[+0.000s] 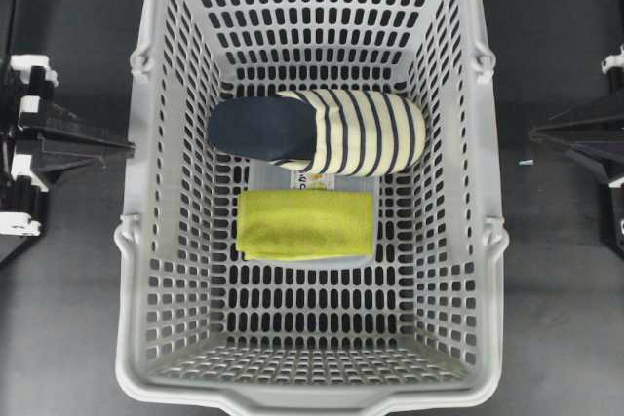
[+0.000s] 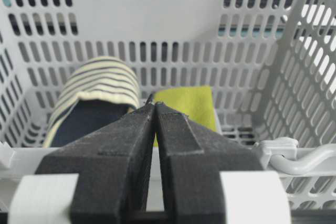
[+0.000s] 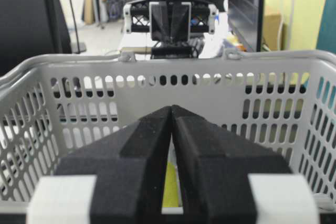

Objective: Pick up the yellow cloth from the shopping basket with the left arm.
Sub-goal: 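Move the left gripper over the basket toward the yellow cloth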

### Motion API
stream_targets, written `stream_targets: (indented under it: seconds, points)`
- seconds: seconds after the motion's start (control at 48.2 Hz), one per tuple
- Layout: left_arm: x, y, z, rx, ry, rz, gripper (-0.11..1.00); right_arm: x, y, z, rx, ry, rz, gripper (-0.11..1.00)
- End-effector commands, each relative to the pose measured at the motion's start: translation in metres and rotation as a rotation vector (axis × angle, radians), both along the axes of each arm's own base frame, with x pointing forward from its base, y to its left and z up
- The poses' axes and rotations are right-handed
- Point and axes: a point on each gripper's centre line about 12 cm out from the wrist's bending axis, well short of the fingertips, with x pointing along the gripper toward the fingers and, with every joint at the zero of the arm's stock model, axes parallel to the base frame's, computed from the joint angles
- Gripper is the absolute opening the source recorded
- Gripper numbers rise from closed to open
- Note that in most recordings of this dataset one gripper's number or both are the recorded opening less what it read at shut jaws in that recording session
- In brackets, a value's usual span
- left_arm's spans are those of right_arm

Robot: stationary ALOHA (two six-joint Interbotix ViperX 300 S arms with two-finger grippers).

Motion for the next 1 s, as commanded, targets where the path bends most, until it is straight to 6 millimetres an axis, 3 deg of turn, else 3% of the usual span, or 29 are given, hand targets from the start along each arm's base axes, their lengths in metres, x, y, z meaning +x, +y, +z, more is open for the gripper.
stream_targets:
  seconds: [0.0,0.124,0.436,0.705,0.788,0.975]
  points:
    - [0.005,-0.001,0.015,0.007,-0.006,-0.008,0.06,0.003,0.002,0.003,0.014,-0.005,0.012,0.00]
    - [0.014,-0.003,0.027,-0.029,0.042,-0.018,0.01,0.003,0.003,0.001,0.041,0.016,0.014,-0.01]
    - [0.043,-0.015,0.043,-0.023,0.232,-0.058,0.01,0.006,0.002,-0.003,0.177,0.111,0.013,-0.01]
    - [0.083,-0.018,0.054,-0.020,0.396,-0.053,0.01,0.007,0.001,-0.008,0.163,0.179,0.004,0.01]
    - [0.099,-0.020,0.055,-0.016,0.470,-0.049,0.01,0.006,0.001,-0.008,0.144,0.181,0.004,0.11]
    - [0.127,-0.021,0.052,-0.021,0.615,-0.036,0.01,0.007,0.001,-0.008,0.120,0.179,0.005,0.53]
